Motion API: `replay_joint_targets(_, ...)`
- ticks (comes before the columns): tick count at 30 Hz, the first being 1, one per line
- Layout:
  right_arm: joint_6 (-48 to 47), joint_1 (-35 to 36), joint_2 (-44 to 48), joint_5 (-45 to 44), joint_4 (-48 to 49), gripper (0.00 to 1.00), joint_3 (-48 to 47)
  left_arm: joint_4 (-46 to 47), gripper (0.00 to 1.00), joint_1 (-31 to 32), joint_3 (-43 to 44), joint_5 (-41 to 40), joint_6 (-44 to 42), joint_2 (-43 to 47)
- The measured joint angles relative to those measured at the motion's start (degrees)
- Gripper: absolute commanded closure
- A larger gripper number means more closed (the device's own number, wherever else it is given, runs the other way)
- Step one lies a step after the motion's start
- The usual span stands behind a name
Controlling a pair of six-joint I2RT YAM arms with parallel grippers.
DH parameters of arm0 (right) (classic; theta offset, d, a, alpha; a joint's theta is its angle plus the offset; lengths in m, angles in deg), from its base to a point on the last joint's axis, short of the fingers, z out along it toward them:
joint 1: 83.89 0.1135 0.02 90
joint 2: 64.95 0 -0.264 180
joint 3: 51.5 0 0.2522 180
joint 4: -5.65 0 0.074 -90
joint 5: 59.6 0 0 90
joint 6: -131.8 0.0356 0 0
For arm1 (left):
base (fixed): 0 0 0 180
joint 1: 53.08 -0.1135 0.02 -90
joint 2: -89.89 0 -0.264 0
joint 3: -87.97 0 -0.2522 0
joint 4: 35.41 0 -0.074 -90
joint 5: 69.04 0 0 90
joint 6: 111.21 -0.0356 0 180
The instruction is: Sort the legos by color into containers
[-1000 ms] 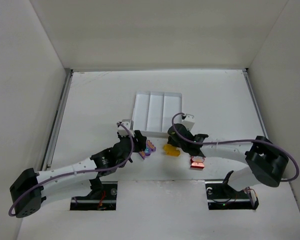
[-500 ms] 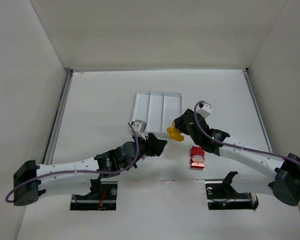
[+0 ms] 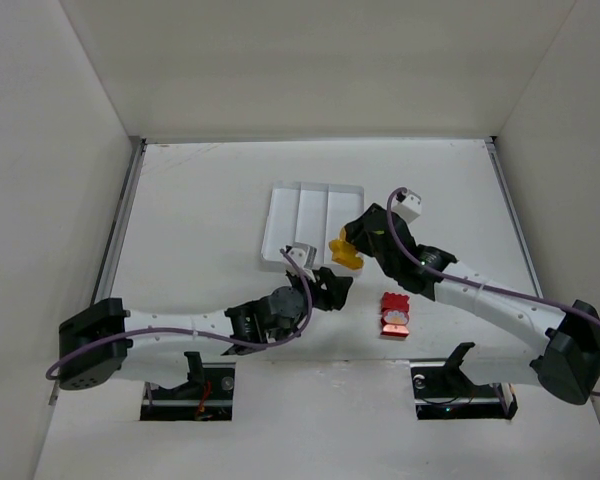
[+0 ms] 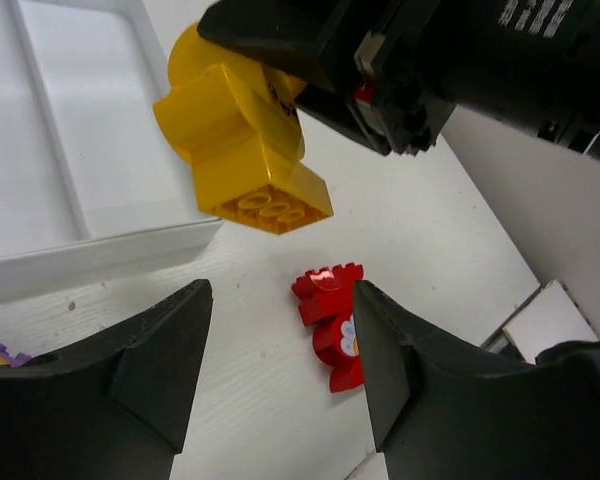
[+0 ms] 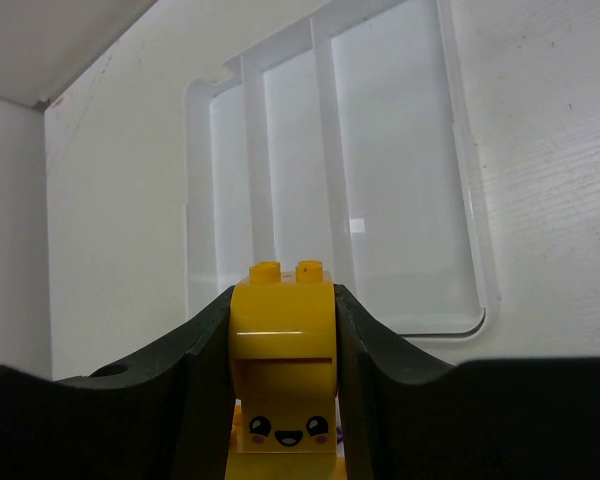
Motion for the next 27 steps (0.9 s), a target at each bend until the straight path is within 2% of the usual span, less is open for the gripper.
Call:
replay_joint_targets(13,1.16,-0.44,0.11,1.70,-0.35,0.73,0.00,15.85,0.44,-1.44,0.00,-2.23,-1.66,-4.76)
replay_joint_targets(20,2.60,-0.92,2.58,2.36,-0.11,0.73,0.00,18.71,0.48,-1.42,0.00,-4.11,-2.19,-5.62)
replay_joint_targets(27,2.97,-2.64,4.42,3.65,-0.13,0.73,0.76,19.10,0.45,-1.22,-0.57,-5.09,-2.36,-5.95)
